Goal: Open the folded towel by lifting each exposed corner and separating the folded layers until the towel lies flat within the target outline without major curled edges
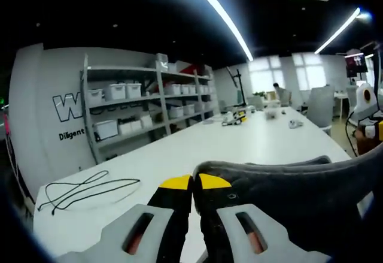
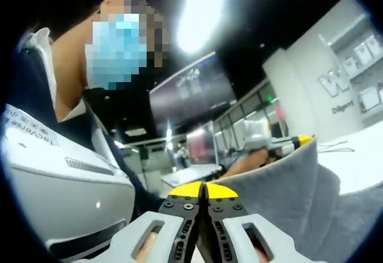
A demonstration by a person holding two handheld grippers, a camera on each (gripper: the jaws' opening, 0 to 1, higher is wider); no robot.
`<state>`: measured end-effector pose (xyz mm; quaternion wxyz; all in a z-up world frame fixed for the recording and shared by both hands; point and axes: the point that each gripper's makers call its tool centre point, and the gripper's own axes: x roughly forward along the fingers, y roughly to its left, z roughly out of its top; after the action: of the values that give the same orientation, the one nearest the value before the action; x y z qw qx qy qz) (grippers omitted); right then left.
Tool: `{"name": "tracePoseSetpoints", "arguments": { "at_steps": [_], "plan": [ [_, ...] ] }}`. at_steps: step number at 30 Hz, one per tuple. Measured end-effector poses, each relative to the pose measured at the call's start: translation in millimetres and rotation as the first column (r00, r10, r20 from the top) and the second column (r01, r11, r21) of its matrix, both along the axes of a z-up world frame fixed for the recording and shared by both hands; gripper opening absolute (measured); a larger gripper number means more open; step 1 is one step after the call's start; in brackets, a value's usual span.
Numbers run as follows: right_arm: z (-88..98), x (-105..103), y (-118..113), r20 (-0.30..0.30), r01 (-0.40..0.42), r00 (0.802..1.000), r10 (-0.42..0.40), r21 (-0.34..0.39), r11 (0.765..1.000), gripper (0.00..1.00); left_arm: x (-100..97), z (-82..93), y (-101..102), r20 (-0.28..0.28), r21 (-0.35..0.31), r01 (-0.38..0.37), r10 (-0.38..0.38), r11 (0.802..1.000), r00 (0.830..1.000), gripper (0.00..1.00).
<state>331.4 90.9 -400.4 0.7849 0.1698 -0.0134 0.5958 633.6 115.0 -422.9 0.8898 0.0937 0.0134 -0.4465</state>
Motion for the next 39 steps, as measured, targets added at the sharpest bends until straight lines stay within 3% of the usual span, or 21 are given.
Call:
{"name": "tracePoseSetpoints", "arguments": {
  "at_steps": [13, 16, 21, 39],
  "plan": [
    [0.8, -3, 12, 0.006, -0.022, 1.000, 0.022, -0.013, 1.000, 0.00, -2.4, 1.1, 6, -0.012, 0.005, -0.007, 0.007, 1.000, 1.000, 0.03],
    [2.4, -4, 15, 0.008, -0.032, 0.999, 0.032, -0.014, 0.999, 0.00, -5.5, -10.3, 11, -0.015, 0.053, -0.006, 0.007, 0.999, 1.000, 0.03],
    [1.6, -5, 20, 0.009, -0.041, 0.999, 0.042, -0.017, 0.999, 0.00, -8.1, -17.3, 23, -0.026, 0.075, -0.013, 0.015, 0.997, 1.000, 0.03],
    [4.6, -15, 49, 0.006, -0.097, 0.995, 0.097, -0.025, 0.995, 0.00, -14.2, 1.9, 38, 0.008, 0.071, -0.029, 0.029, 0.997, 1.000, 0.03]
  ]
}}
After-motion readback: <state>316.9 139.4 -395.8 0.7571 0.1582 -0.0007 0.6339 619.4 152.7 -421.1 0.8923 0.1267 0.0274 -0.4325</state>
